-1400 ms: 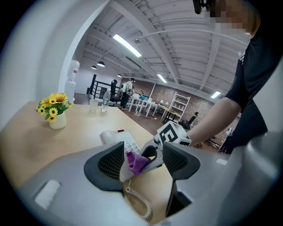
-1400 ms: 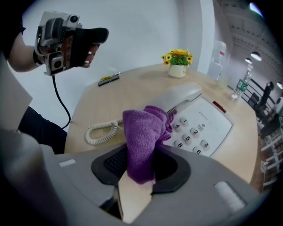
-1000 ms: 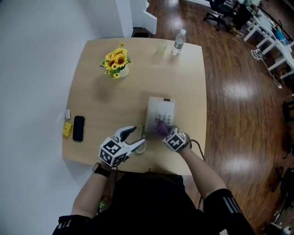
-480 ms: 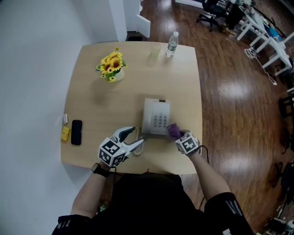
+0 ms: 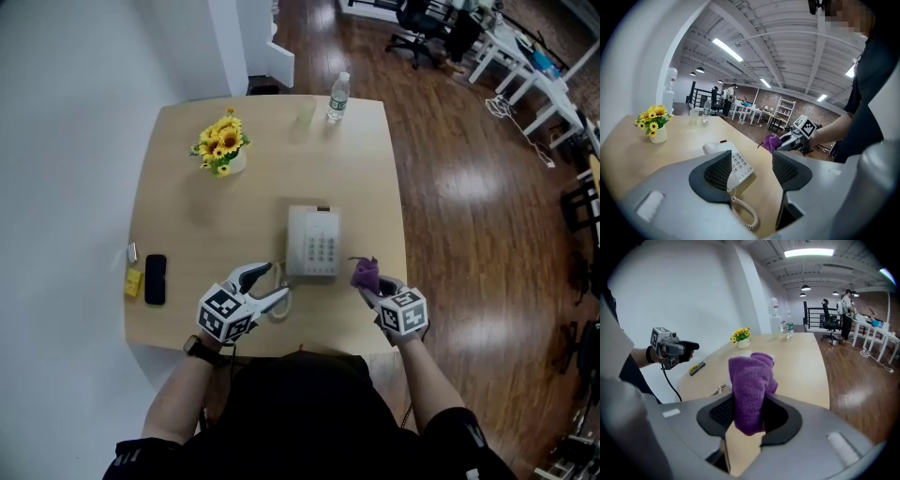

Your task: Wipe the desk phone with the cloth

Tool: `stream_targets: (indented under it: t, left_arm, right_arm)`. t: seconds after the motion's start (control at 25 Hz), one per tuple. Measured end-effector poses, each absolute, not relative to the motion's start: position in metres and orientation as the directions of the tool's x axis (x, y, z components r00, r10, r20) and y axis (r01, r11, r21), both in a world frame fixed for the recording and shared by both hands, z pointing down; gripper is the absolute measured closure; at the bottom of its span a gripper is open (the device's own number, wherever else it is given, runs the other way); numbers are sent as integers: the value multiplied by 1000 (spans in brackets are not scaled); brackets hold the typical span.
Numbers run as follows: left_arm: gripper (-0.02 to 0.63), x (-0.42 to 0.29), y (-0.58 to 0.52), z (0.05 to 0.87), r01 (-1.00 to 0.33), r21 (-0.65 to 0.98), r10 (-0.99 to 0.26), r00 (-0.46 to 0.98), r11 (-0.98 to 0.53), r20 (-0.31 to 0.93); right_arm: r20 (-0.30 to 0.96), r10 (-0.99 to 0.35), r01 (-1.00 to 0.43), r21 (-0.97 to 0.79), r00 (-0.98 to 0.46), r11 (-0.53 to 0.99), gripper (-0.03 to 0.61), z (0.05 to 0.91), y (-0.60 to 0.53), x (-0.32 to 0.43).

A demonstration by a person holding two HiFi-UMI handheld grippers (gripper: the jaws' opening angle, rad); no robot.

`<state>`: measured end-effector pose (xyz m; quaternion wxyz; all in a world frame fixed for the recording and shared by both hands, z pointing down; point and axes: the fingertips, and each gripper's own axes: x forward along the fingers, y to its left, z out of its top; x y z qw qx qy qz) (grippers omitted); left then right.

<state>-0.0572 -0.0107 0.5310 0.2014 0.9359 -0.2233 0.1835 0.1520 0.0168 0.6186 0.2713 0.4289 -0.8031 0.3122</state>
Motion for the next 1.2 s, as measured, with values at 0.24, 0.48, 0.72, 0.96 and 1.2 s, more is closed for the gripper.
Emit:
stream_targets:
  t: [0.24, 0.48, 0.72, 0.96, 1.2]
  left_arm:
    - [345, -60, -3, 523, -476, 287, -333, 840, -831, 429]
    - [345, -60, 5, 516, -465, 273, -332, 847, -842, 415]
    - [345, -59, 12, 511, -455, 264, -331, 853, -850, 403]
    - [345, -58, 19, 510, -448, 256, -331, 857, -857, 395]
    - [345, -60, 27, 510, -448, 258, -331, 858, -856, 392]
  right_arm:
    - [594, -615, -855, -372, -518, 361, 427, 590, 26, 159]
    - [591, -617, -854, -351, -520, 384, 430, 577, 42, 147]
    - [556, -638, -846, -354, -533, 398, 430, 559, 53, 141]
    - [535, -654, -845, -352, -534, 402, 430, 553, 60, 136]
    - [517, -666, -843, -345, -538, 414, 430, 544, 65, 131]
